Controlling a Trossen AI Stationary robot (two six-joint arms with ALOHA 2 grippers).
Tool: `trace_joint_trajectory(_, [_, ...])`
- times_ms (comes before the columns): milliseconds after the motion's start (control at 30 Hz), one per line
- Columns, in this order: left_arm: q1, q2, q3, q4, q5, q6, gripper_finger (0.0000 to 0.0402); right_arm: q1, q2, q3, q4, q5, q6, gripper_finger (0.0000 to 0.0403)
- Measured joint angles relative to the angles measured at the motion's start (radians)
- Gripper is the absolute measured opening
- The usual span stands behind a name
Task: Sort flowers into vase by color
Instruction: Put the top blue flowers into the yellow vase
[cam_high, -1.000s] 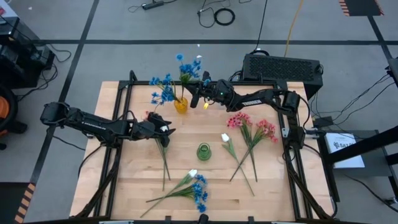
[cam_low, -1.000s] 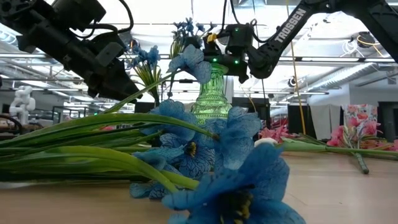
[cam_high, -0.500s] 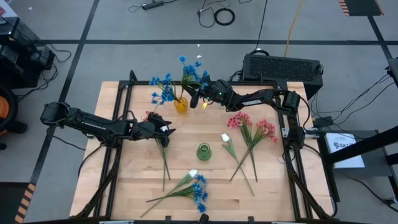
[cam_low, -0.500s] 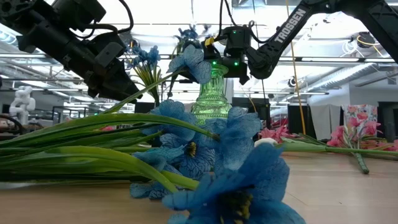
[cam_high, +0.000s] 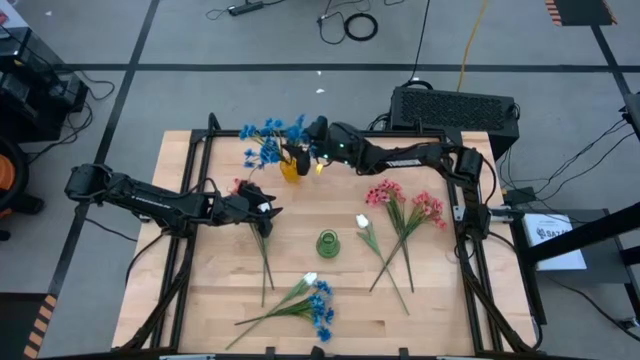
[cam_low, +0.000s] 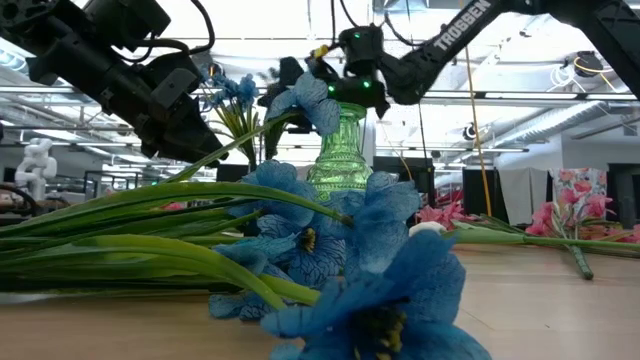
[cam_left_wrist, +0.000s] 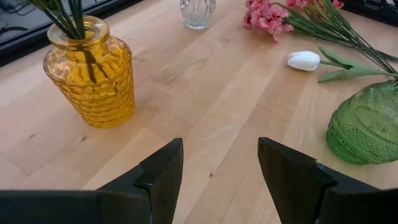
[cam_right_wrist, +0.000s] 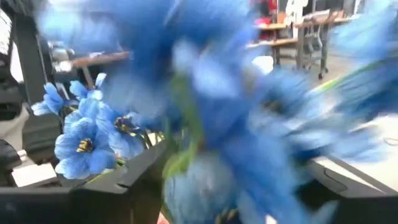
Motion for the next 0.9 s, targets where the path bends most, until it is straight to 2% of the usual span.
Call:
trace_joint_trajectory(200, [-0.033,0.0,0.0,-0.001,0.002,0.0,0.0215,-0.007,0.0,0.114,-0.247,0.002,-0.009,0.028])
trace_joint_trajectory(433, [-0.073,0.0,0.0,-0.001,0.002,0.0,0.0215,-0.018,-0.026,0.179,-0.386,0.003,-0.07,0.0324])
trace_joint_trajectory(667, [-0.103,0.0,0.0,0.0,0.002,-0.001,0.0215,-0.038,-0.104,0.194,-0.564,0.008,-0.13,0.0361])
trace_joint_trajectory(900, [-0.135,0.0,0.0,0.005,0.002,-0.022,0.0215,-0.039,-0.252,0.194,-0.759,0.007,-0.179,0.0368])
